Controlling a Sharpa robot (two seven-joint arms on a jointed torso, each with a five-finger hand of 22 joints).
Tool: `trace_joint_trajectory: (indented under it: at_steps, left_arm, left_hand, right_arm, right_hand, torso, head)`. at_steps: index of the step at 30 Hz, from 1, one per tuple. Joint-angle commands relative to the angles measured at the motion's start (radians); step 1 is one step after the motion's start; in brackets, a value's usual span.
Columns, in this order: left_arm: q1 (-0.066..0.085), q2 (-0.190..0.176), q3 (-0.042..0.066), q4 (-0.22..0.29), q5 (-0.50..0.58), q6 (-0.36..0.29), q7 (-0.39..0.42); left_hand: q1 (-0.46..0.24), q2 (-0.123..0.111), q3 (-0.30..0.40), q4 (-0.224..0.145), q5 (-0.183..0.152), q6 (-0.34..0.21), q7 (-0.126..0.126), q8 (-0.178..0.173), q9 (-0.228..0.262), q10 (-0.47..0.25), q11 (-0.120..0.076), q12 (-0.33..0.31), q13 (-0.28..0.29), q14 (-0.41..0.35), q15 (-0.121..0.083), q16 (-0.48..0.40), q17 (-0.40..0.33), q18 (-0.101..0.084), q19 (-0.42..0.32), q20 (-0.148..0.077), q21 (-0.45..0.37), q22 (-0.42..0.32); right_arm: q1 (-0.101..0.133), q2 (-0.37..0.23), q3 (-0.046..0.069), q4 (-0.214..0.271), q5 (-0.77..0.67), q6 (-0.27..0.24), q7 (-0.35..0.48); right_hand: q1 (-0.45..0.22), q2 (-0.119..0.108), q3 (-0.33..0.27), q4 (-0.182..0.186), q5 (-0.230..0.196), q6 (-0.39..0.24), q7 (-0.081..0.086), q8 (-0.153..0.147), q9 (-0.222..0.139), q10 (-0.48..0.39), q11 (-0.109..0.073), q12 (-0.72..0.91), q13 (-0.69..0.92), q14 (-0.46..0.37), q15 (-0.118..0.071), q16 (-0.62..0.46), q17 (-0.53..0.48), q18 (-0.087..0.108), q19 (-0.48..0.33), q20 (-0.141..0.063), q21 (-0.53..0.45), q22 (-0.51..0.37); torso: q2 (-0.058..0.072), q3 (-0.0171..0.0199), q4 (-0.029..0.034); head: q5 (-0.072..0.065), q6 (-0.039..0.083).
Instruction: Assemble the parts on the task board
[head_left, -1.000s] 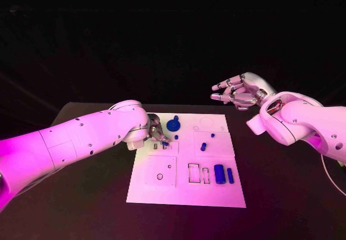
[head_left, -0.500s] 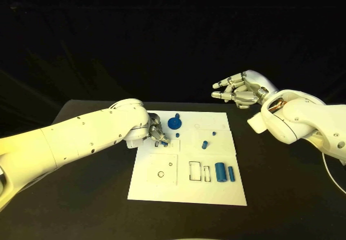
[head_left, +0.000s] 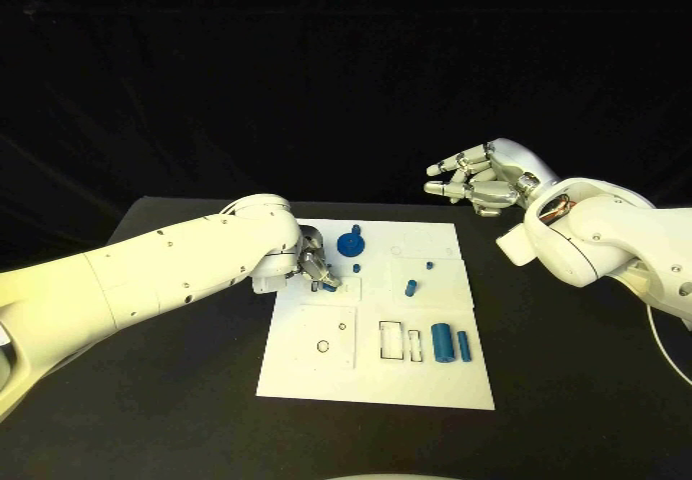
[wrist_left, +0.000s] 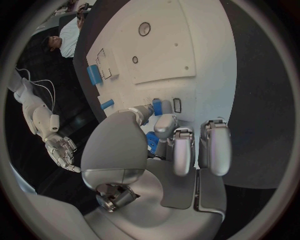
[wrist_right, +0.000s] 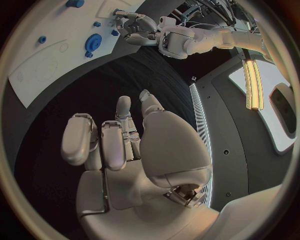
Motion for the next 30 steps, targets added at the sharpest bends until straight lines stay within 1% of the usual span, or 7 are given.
trace_joint_trajectory:
  at_steps: [1, 5, 9, 14, 16, 22, 30]
  left_arm:
    - [-0.007, 0.001, -0.007, -0.003, -0.016, 0.052, -0.012]
    - [-0.007, 0.006, -0.008, -0.008, -0.013, 0.045, -0.013]
    - [-0.008, 0.012, -0.009, -0.013, -0.006, 0.039, -0.015]
    - [-0.008, 0.023, -0.013, -0.024, 0.005, 0.03, -0.025]
    - [-0.008, 0.027, -0.015, -0.028, 0.006, 0.026, -0.03]
    - [-0.008, 0.036, -0.018, -0.035, 0.007, 0.029, -0.036]
    - [-0.008, 0.04, -0.02, -0.038, 0.0, 0.021, -0.03]
  left_hand:
    - [0.004, 0.007, 0.167, -0.166, 0.004, 0.001, -0.007, 0.002, 0.002, 0.001, -0.001, -0.004, 0.002, 0.105, 0.004, 0.002, 0.263, -0.013, 0.036, 0.0, 0.003, 0.123]
    - [-0.003, 0.009, 0.169, -0.165, 0.004, 0.004, -0.007, 0.004, 0.004, 0.003, 0.0, -0.001, 0.004, 0.105, 0.004, 0.002, 0.263, -0.013, 0.036, 0.001, 0.003, 0.124]
    - [-0.034, 0.022, 0.166, -0.151, 0.001, 0.01, -0.01, 0.011, 0.012, 0.008, -0.002, 0.004, 0.007, 0.105, 0.004, 0.002, 0.263, -0.014, 0.037, 0.001, 0.004, 0.127]
    - [-0.124, 0.034, 0.1, -0.098, -0.004, 0.029, -0.018, 0.024, 0.025, 0.016, -0.007, 0.019, 0.017, 0.105, -0.001, 0.002, 0.263, -0.015, 0.041, -0.002, 0.01, 0.136]
    - [-0.146, 0.039, 0.084, -0.087, -0.002, 0.033, -0.021, 0.024, 0.026, 0.019, -0.01, 0.025, 0.021, 0.105, -0.003, 0.002, 0.263, -0.017, 0.044, -0.004, 0.013, 0.141]
    - [-0.173, 0.041, 0.056, -0.082, -0.002, 0.042, -0.027, 0.026, 0.029, 0.025, -0.015, 0.037, 0.032, 0.105, -0.007, 0.002, 0.263, -0.019, 0.049, -0.008, 0.019, 0.151]
    - [-0.209, 0.027, -0.004, -0.078, -0.003, 0.067, -0.035, 0.026, 0.031, 0.043, -0.022, 0.062, 0.055, 0.105, -0.013, 0.002, 0.263, -0.022, 0.056, -0.014, 0.028, 0.166]
  right_arm:
    - [-0.001, 0.001, 0.0, 0.0, 0.001, 0.015, 0.003]
    - [-0.001, 0.001, 0.0, 0.001, 0.001, 0.015, 0.003]
    - [-0.001, 0.001, 0.0, 0.001, 0.001, 0.015, 0.002]
    - [-0.001, 0.0, 0.0, 0.002, 0.0, 0.016, 0.001]
    - [-0.001, 0.0, 0.0, 0.003, 0.0, 0.016, 0.0]
    - [-0.001, -0.001, 0.0, 0.004, 0.0, 0.017, 0.0]
    - [0.0, -0.001, 0.0, 0.004, -0.002, 0.018, -0.007]
  right_hand:
    - [-0.006, 0.001, -0.005, 0.0, 0.003, 0.005, -0.001, 0.003, 0.0, -0.007, 0.003, -0.005, -0.001, 0.038, 0.0, -0.006, -0.001, 0.009, -0.004, 0.001, -0.005, -0.001]
    - [-0.006, 0.001, -0.005, 0.0, 0.003, 0.005, -0.001, 0.003, 0.0, -0.007, 0.003, -0.005, -0.001, 0.038, 0.0, -0.006, -0.001, 0.009, -0.004, 0.001, -0.005, -0.001]
    - [-0.006, 0.002, -0.007, 0.002, 0.006, 0.005, -0.001, 0.003, 0.0, -0.007, 0.003, -0.005, -0.002, 0.038, 0.0, -0.006, -0.001, 0.009, -0.004, 0.001, -0.006, -0.003]
    - [-0.006, 0.002, -0.007, 0.002, 0.006, 0.005, -0.001, 0.003, 0.0, -0.007, 0.003, -0.005, -0.002, 0.038, 0.0, -0.006, -0.001, 0.009, -0.004, 0.001, -0.006, -0.003]
    - [-0.006, 0.002, -0.007, 0.002, 0.006, 0.005, -0.001, 0.003, 0.0, -0.007, 0.003, -0.005, -0.002, 0.038, 0.0, -0.006, -0.001, 0.009, -0.004, 0.001, -0.006, -0.003]
    - [-0.006, 0.002, -0.007, 0.002, 0.006, 0.005, -0.001, 0.003, 0.0, -0.007, 0.003, -0.005, -0.002, 0.038, 0.0, -0.006, -0.001, 0.009, -0.004, 0.001, -0.006, -0.003]
    - [0.002, 0.003, -0.01, 0.0, 0.01, 0.005, -0.002, 0.003, 0.0, -0.008, 0.002, -0.005, -0.004, 0.037, -0.001, -0.011, -0.007, 0.01, -0.006, 0.001, -0.009, -0.007]
  torso:
    - [0.0, -0.0001, -0.0006]
    - [0.0, 0.0002, -0.0004]
    - [0.0, 0.0005, -0.0012]
    - [0.001, 0.0008, -0.0007]
    - [0.001, 0.0009, -0.0007]
    - [0.001, 0.0005, -0.0015]
    - [0.0, 0.0006, 0.0001]
  head:
    - [0.0, 0.002]
    - [0.0, 0.002]
    - [0.0, 0.003]
    - [0.0, 0.002]
    - [-0.001, 0.002]
    - [-0.002, 0.001]
    - [-0.005, -0.001]
